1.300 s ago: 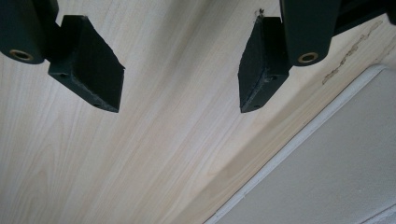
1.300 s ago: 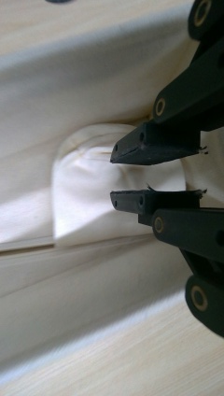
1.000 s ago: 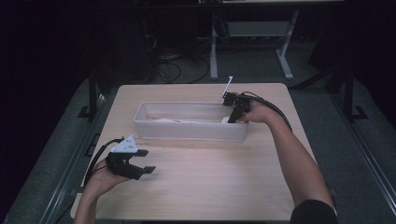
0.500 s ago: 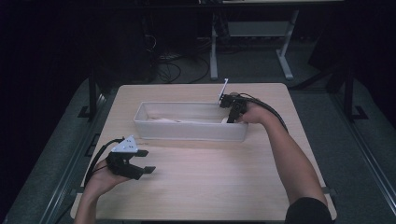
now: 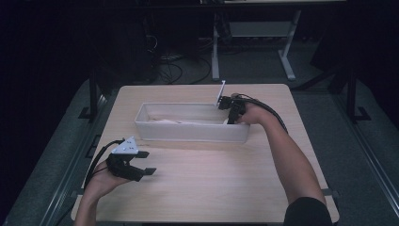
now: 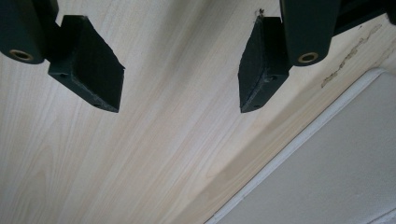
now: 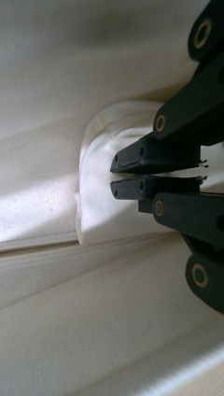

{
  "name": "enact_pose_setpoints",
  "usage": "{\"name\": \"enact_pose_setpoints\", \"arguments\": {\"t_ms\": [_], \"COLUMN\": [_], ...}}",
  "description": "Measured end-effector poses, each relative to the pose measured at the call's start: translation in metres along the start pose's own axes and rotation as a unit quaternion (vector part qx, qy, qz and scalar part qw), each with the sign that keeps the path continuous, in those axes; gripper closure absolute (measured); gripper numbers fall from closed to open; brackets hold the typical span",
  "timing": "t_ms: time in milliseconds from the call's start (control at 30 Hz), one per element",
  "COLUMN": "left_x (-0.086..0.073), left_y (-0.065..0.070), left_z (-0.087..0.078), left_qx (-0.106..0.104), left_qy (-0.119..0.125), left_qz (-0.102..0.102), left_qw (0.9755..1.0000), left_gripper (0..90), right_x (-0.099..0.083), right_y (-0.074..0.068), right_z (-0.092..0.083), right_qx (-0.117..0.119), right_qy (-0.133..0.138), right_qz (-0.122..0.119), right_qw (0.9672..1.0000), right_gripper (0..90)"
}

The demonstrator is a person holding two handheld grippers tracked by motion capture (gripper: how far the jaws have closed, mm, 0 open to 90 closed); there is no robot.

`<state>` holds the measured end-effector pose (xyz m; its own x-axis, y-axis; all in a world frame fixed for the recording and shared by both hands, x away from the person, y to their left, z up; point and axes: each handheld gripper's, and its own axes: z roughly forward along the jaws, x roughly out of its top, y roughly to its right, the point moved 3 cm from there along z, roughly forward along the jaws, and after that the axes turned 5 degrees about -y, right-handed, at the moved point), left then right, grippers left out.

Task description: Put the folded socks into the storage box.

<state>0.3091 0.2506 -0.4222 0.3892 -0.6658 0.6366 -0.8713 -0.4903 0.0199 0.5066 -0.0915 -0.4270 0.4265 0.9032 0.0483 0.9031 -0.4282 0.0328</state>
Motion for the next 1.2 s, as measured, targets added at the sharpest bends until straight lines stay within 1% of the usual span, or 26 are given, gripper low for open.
{"name": "enact_pose_setpoints", "arguments": {"t_ms": [100,167,267,333,400,600,700,933,1000,1033,1133,1167,1200], "left_x": [-0.001,-0.001,-0.001,0.0,0.0,-0.001,-0.001,-0.001,0.0,-0.001,-0.001,-0.001,-0.001], "left_y": [0.0,-0.001,-0.001,0.0,0.0,0.0,-0.001,0.0,0.0,0.0,0.0,0.0,0.0], "left_z": [0.0,-0.001,-0.001,-0.001,-0.001,0.0,-0.001,-0.003,-0.004,-0.004,-0.004,-0.003,-0.003], "left_qx": [0.0,0.001,0.002,0.001,0.001,-0.001,0.001,0.003,0.005,0.006,0.005,0.004,0.004], "left_qy": [-0.002,-0.001,-0.002,-0.001,0.0,-0.002,-0.002,0.0,0.0,0.002,0.003,0.002,0.001], "left_qz": [0.0,0.0,0.0,0.0,0.0,0.0,0.001,0.0,0.001,0.001,-0.002,-0.002,-0.002], "left_qw": [1.0,1.0,1.0,1.0,1.0,1.0,1.0,1.0,1.0,1.0,1.0,1.0,1.0], "left_gripper": [31.2,31.2,31.2,31.2,31.2,31.2,31.2,31.2,31.2,31.3,31.3,31.2,31.2], "right_x": [0.002,0.004,0.009,0.013,0.017,0.031,0.033,0.04,0.04,0.04,0.035,0.033,0.031], "right_y": [0.0,0.0,-0.003,-0.005,-0.006,-0.013,-0.013,-0.015,-0.016,-0.016,-0.015,-0.015,-0.014], "right_z": [-0.001,-0.007,-0.016,-0.02,-0.02,-0.01,-0.007,0.0,0.002,0.003,0.005,0.005,0.004], "right_qx": [-0.005,-0.01,-0.009,0.002,0.007,0.019,0.024,0.031,0.036,0.033,0.035,0.037,0.041], "right_qy": [0.004,0.018,0.038,0.057,0.065,0.06,0.055,0.038,0.03,0.028,0.009,0.006,0.008], "right_qz": [-0.001,-0.005,-0.009,-0.006,-0.011,-0.022,-0.023,-0.038,-0.038,-0.041,-0.039,-0.035,-0.035], "right_qw": [1.0,0.9998,0.9992,0.9983,0.9978,0.9978,0.9979,0.9981,0.9982,0.9982,0.9986,0.9987,0.9985], "right_gripper": [83.2,81.2,79.7,79.1,79.1,79.1,79.1,80.9,81.8,82.2,83.9,84.0,84.2]}}
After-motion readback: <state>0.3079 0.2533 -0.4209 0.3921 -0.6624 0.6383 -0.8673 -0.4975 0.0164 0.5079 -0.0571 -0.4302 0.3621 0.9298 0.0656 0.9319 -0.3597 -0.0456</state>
